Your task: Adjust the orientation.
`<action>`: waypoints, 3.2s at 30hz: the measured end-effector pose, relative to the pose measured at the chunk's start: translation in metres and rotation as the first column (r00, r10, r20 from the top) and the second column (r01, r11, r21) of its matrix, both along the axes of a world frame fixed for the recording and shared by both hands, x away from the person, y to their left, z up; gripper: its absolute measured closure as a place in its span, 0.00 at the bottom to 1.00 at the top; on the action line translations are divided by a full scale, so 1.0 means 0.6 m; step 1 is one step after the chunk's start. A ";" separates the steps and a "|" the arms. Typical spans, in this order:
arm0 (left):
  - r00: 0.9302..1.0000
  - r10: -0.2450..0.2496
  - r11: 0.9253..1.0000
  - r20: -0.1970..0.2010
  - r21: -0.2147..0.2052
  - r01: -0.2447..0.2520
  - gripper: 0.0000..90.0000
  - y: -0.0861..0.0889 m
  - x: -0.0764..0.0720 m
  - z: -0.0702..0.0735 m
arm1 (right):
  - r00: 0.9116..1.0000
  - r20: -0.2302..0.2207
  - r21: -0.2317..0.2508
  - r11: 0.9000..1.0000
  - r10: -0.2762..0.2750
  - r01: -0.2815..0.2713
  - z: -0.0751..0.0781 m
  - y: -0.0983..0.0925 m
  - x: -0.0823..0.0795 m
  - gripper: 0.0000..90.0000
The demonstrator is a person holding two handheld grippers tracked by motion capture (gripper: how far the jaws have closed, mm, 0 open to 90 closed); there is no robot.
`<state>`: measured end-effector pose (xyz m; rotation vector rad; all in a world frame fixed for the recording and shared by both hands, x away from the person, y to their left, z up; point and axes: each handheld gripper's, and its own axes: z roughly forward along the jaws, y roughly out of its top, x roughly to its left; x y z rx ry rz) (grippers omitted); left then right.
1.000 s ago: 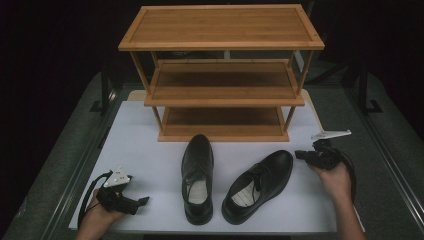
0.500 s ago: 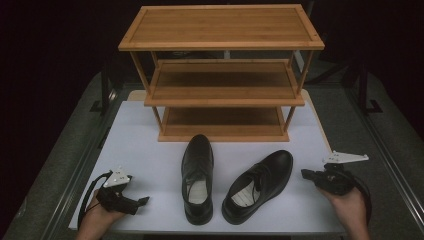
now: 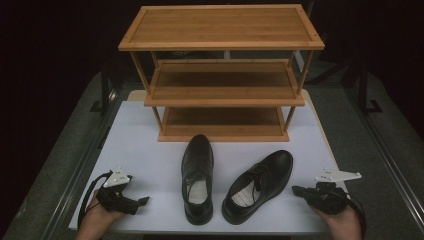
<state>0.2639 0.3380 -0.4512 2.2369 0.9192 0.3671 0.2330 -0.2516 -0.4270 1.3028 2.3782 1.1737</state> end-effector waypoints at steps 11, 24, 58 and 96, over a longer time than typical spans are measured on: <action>1.000 0.000 1.000 0.000 0.000 0.000 0.00 0.000 0.000 0.000 | 0.997 -0.051 -0.010 0.998 0.053 -0.054 -0.020 0.026 0.011 1.00; 1.000 0.000 1.000 -0.001 0.000 0.000 0.00 0.000 0.000 0.000 | 0.994 -0.065 -0.022 0.996 0.088 -0.090 -0.030 0.041 0.022 1.00; 1.000 -0.001 1.000 0.000 0.001 0.001 0.00 0.000 0.000 0.000 | 0.990 -0.060 -0.059 0.989 0.131 -0.134 -0.023 0.102 0.090 1.00; 1.000 0.000 1.000 0.000 0.000 0.000 0.00 0.000 0.000 0.000 | 0.990 -0.047 -0.069 0.988 0.134 -0.137 -0.016 0.164 0.143 1.00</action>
